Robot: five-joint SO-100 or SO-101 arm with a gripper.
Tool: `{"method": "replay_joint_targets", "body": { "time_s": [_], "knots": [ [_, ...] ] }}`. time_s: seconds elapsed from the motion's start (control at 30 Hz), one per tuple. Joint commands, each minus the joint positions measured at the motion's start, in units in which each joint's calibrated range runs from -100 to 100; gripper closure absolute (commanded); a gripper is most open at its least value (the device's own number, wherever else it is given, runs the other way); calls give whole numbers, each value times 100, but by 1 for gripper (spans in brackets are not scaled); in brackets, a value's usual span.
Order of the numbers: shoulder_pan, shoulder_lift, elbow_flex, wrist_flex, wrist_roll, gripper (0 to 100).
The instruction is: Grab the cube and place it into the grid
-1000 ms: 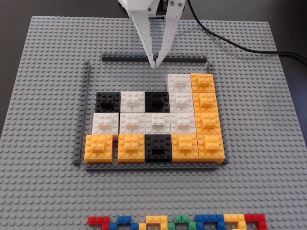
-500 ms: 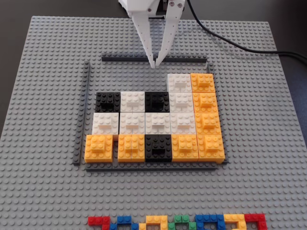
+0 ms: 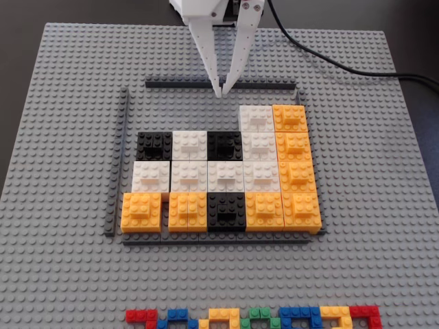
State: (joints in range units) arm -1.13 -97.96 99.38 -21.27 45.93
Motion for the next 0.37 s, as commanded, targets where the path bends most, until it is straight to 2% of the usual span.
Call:
{"method": "replay_joint_targets", "body": {
  "time_s": [0.0,0.33],
  "knots": [
    [-67,-204,53,2,0,100],
    [-67,-204,53,17,5,100]
  ]
}}
